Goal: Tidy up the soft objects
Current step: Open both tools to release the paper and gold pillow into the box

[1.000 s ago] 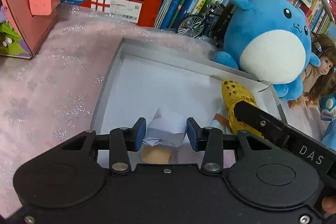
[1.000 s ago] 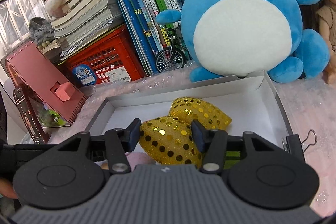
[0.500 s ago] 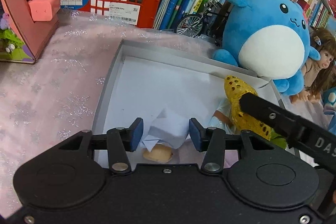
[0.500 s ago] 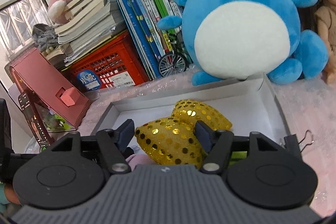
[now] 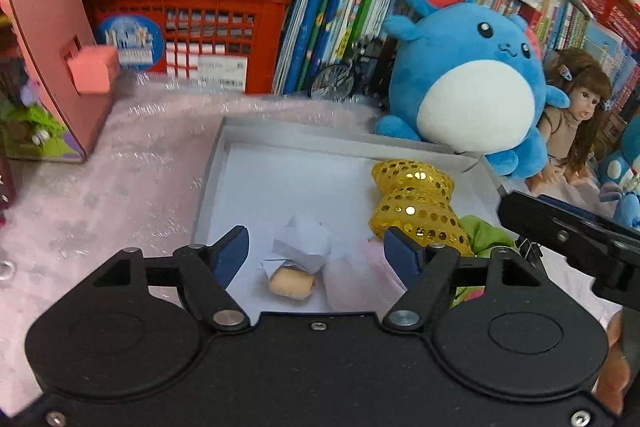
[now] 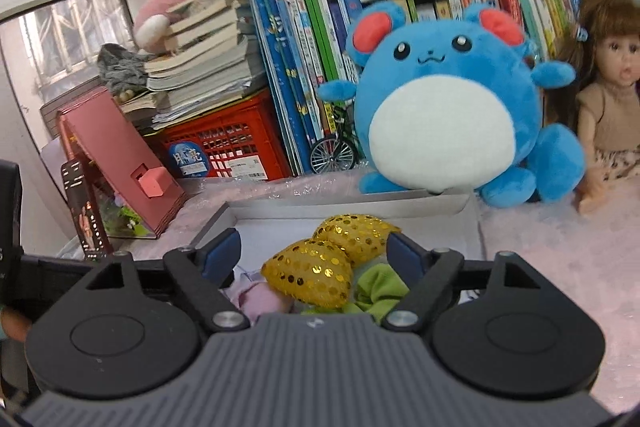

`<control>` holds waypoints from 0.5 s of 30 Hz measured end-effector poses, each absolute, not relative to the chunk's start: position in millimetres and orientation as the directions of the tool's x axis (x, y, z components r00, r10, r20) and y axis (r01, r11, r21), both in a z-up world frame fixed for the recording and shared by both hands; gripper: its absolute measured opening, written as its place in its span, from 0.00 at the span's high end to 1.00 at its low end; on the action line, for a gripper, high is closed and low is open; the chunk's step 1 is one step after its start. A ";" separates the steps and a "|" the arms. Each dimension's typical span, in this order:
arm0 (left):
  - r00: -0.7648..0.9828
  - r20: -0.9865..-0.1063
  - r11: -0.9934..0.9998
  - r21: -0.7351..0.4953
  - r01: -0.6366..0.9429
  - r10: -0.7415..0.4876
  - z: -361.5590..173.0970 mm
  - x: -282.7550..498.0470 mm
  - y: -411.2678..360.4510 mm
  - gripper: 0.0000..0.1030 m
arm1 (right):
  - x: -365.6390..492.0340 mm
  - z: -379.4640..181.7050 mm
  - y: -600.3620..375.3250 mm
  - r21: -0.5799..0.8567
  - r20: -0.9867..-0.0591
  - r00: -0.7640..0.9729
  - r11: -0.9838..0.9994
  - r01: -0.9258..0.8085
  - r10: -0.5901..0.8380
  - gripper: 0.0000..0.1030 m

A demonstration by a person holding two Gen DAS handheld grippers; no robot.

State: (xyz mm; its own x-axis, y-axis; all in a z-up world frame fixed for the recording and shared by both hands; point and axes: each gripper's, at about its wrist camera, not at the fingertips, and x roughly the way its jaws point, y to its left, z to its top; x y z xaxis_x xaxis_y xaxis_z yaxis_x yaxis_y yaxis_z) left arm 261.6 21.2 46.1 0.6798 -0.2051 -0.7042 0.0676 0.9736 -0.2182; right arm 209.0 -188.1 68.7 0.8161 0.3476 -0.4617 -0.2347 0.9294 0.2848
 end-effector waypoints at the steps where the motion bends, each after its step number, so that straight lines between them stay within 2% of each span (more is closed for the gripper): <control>1: 0.693 -0.693 0.976 -0.205 0.070 -0.196 48.3 257.3 20.4 0.28 | 204.5 69.7 -189.4 0.278 -0.457 0.819 0.930 -0.239 0.347 0.12; 5: 0.729 -0.661 0.981 -0.173 0.082 -0.177 57.2 241.5 19.9 0.27 | 184.4 75.5 -193.4 0.247 -0.433 0.831 0.932 -0.264 0.350 0.10; 15: 0.777 -0.590 0.971 -0.211 0.112 -0.218 76.7 187.1 33.1 0.24 | 133.1 82.8 -192.4 0.154 -0.368 0.856 0.931 -0.330 0.364 0.00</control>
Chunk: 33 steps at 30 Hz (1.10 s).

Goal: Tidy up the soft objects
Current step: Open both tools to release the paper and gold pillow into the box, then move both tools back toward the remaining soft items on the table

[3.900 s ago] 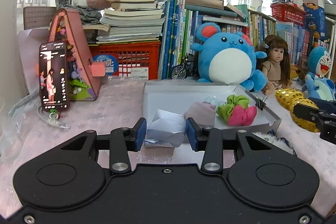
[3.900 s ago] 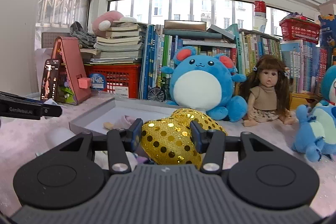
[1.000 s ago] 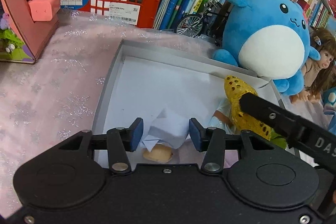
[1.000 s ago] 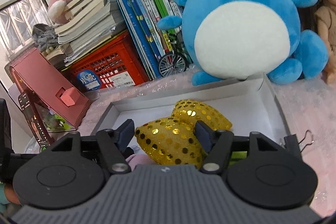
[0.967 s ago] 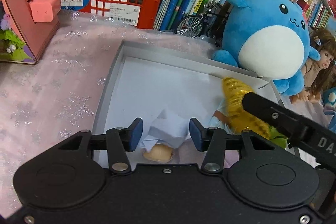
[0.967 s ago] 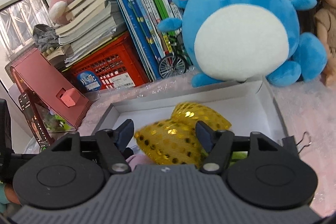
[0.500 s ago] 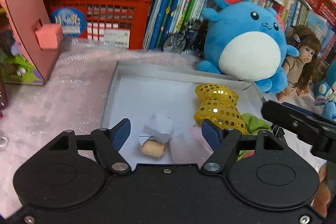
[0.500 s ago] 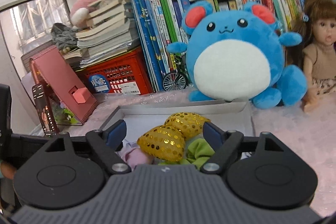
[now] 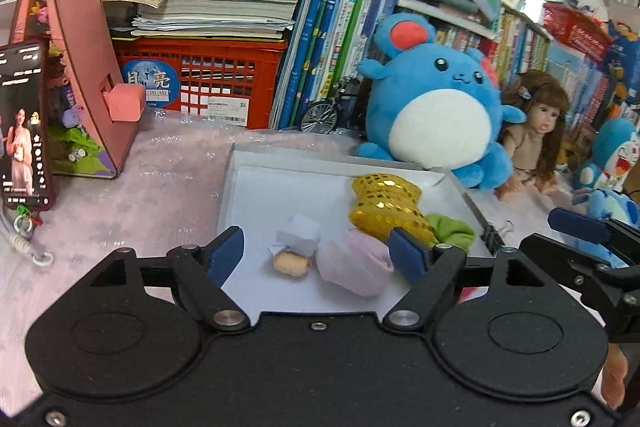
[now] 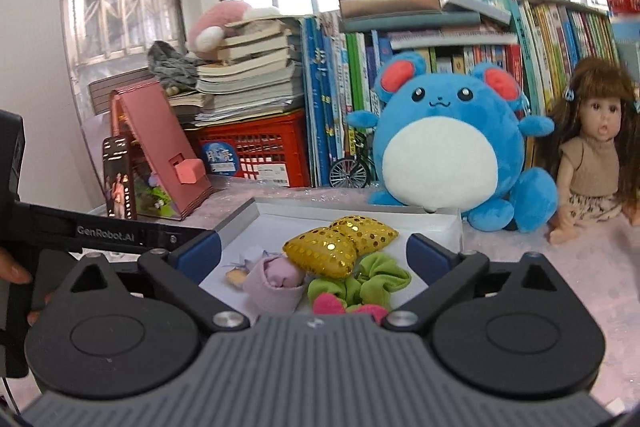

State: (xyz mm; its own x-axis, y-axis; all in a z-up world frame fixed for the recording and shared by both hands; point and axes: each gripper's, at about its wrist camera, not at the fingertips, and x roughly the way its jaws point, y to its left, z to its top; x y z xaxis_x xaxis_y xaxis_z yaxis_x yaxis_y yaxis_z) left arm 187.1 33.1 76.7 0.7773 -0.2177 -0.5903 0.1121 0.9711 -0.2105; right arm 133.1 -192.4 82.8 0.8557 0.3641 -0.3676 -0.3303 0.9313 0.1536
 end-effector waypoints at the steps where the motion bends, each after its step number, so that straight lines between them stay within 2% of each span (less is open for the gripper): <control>1: 0.780 -0.585 0.970 -0.215 0.116 -0.223 77.4 180.9 33.8 0.23 | 128.7 82.4 -192.4 0.149 -0.363 0.857 0.931 -0.334 0.366 0.00; 12: 0.820 -0.504 0.960 -0.201 0.193 -0.270 80.2 118.0 30.9 0.20 | 95.4 75.1 -201.2 0.151 -0.334 0.872 0.933 -0.326 0.358 0.00; 33: 0.848 -0.435 0.953 -0.128 0.276 -0.304 65.5 47.9 29.7 0.16 | 46.1 49.9 -220.4 0.082 -0.339 0.912 0.973 -0.214 0.229 0.00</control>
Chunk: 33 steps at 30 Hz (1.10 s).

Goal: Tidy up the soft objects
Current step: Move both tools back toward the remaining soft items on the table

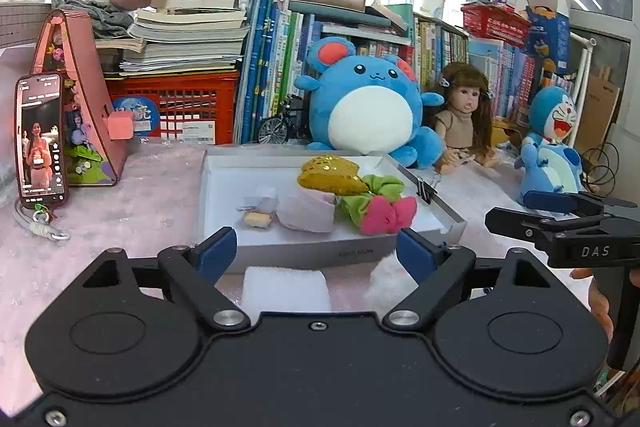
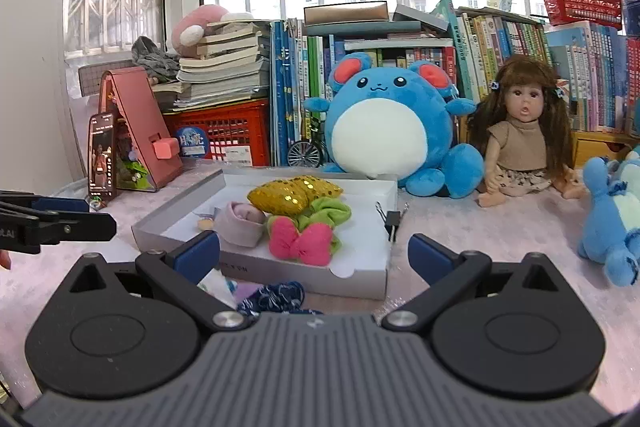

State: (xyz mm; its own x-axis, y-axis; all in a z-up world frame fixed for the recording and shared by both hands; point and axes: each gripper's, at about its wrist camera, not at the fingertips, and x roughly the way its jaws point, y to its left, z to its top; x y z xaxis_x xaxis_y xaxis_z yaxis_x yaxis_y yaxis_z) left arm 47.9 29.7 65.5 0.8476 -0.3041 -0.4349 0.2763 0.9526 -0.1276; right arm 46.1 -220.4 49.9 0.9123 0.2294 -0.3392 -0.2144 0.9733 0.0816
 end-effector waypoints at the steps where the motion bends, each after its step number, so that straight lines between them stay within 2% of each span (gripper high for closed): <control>1: 0.845 -0.437 0.951 -0.128 0.280 -0.308 64.6 46.2 29.5 0.16 | 44.1 48.8 -220.3 0.078 -0.340 0.913 0.974 -0.212 0.226 0.00; 15: 0.829 -0.437 0.936 -0.134 0.325 -0.351 53.4 30.1 27.7 0.15 | 26.3 31.6 -208.3 -0.017 -0.355 0.916 0.978 -0.207 0.188 0.00; 33: 0.822 -0.444 0.929 -0.083 0.360 -0.358 37.7 9.5 17.8 0.14 | 16.2 11.1 -199.4 -0.042 -0.407 0.894 0.973 -0.226 0.190 0.00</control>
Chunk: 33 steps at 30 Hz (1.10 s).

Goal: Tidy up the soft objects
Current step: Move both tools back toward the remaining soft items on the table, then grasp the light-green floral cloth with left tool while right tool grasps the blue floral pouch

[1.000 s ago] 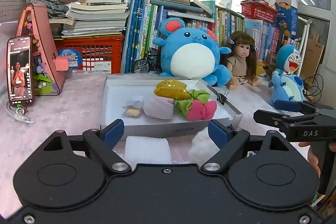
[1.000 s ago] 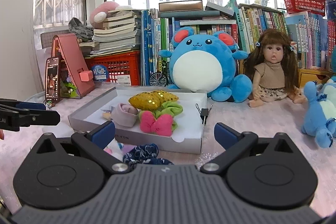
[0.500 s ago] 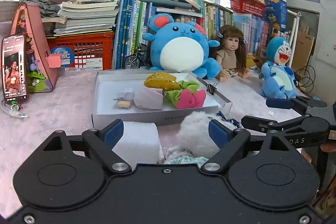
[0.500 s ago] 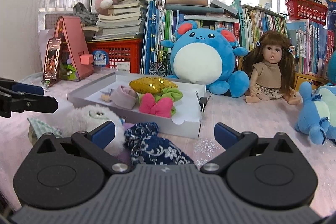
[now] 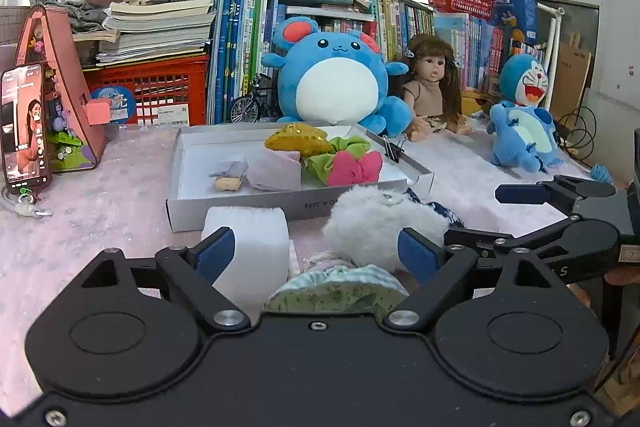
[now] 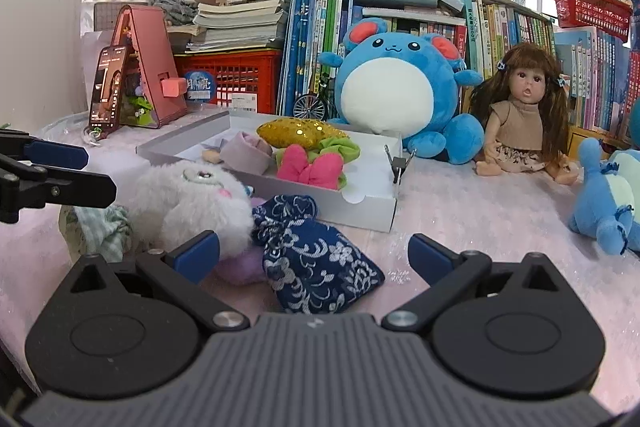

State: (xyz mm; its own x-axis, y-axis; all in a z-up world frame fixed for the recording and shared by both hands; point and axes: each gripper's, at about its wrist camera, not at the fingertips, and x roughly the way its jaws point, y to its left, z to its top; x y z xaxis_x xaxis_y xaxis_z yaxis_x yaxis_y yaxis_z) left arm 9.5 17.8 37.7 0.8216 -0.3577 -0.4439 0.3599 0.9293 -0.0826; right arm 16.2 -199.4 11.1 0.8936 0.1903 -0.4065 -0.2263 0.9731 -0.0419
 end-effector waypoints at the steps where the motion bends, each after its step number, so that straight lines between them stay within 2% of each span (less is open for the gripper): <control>1: 0.821 -0.447 0.930 -0.080 0.359 -0.355 36.2 8.8 17.3 0.14 | 15.9 10.1 -199.1 -0.041 -0.409 0.893 0.973 -0.226 0.190 0.00; 22: 0.807 -0.488 0.935 -0.059 0.349 -0.332 15.5 8.7 9.7 0.14 | 16.2 -2.6 -196.3 -0.041 -0.439 0.880 0.974 -0.221 0.181 0.00; 27: 0.806 -0.493 0.937 -0.058 0.344 -0.327 12.7 9.0 7.6 0.14 | 16.1 -2.9 -196.1 -0.041 -0.437 0.882 0.975 -0.219 0.180 0.02; 33: 0.806 -0.501 0.941 -0.054 0.334 -0.315 9.6 11.5 5.6 0.14 | 16.7 -2.8 -195.2 -0.034 -0.445 0.876 0.973 -0.227 0.188 0.09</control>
